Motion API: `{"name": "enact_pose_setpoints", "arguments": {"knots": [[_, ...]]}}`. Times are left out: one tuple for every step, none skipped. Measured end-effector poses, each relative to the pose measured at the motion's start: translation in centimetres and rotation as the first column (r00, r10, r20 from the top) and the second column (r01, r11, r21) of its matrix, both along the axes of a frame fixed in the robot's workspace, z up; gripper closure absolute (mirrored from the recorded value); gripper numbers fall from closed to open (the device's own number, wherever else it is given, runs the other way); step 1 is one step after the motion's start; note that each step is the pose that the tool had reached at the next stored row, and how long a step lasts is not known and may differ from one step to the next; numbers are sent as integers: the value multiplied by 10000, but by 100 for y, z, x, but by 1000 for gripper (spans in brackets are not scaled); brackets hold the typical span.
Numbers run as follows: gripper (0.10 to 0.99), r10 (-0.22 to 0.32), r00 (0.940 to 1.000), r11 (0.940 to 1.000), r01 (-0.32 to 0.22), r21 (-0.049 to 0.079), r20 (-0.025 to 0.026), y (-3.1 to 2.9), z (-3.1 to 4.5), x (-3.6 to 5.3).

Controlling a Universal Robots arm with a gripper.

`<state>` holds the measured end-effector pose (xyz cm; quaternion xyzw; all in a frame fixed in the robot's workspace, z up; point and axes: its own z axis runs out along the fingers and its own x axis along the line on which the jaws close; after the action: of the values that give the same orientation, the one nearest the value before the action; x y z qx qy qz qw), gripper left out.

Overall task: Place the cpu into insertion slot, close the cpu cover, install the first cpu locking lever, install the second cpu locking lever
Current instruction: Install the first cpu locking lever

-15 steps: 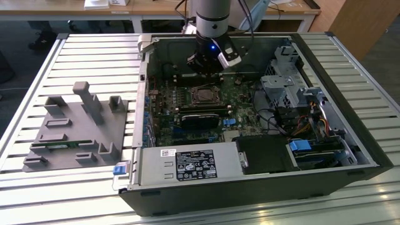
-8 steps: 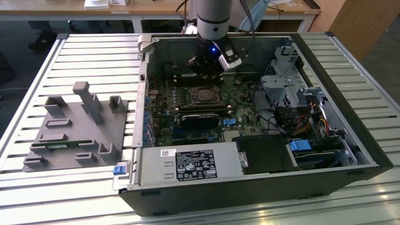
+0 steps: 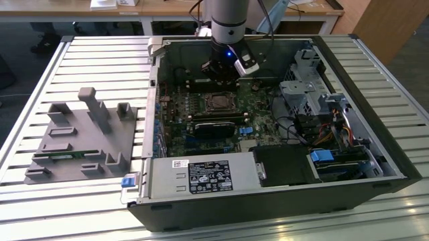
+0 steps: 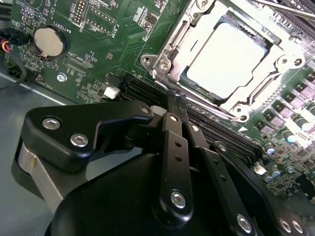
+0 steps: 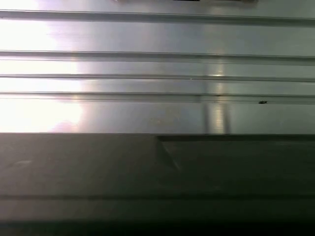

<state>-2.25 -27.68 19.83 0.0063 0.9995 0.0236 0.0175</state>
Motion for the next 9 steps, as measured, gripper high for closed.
{"name": "enact_pose_setpoints", "arguments": {"knots": [[969, 0, 10000, 10000, 0, 2, 1, 1, -5, 1], [969, 0, 10000, 10000, 0, -1, -1, 0, -9, 1], [969, 0, 10000, 10000, 0, -4, -3, 0, -13, 1], [969, 0, 10000, 10000, 0, -7, -6, -1, -16, 1], [969, -1, 10000, 10000, 1, -10, -8, -2, -20, 1], [969, -1, 10000, 10000, 1, -11, -8, -2, -22, 1], [969, -1, 10000, 10000, 1, -11, -9, -2, -22, 1], [969, 0, 10000, 10000, 0, -10, -7, -1, -23, 2], [969, 0, 10000, 10000, 0, -6, -4, -1, -24, 2]]}}
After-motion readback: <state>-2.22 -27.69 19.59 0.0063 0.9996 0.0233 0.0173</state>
